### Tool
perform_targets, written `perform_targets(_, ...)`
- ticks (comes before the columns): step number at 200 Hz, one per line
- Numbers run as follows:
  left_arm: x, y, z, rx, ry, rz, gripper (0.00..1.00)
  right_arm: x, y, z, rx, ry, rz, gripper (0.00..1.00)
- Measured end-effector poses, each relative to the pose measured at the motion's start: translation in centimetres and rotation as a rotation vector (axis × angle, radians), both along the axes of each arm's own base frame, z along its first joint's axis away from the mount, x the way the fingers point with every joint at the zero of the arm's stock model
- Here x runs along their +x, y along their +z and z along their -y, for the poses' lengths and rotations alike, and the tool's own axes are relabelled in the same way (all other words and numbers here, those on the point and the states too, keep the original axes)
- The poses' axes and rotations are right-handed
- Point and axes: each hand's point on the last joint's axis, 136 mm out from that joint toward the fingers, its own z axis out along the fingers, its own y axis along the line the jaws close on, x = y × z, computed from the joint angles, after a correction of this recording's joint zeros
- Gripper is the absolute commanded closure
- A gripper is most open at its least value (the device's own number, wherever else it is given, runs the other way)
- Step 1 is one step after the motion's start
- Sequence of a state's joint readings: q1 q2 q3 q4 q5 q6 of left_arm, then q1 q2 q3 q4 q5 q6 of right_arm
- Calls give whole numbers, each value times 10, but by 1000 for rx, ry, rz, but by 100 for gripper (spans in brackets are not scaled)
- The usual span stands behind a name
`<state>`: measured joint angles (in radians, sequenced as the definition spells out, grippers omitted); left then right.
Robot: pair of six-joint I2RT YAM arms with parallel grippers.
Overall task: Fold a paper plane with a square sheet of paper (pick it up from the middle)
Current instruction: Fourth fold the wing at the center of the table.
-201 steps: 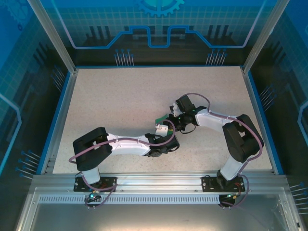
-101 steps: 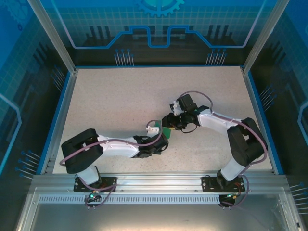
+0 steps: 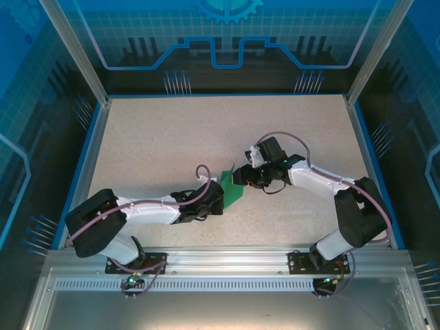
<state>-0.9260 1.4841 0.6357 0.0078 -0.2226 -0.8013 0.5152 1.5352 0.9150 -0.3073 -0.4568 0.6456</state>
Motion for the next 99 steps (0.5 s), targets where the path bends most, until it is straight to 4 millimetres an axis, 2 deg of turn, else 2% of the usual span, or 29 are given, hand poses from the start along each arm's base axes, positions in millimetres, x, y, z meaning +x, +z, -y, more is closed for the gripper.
perform_targets(44,-2,3,8,-25,-43,2,90,-11,-2,-15,5,44,-16,41)
perform_targets(70,-2,3,9,-23,-58,8,89,-10,-9,-27,-1,47,-45,40)
perform_targets(99,-2,2,7,-17,-58,4,86,-7,-21,-29,-10,24,-82,41)
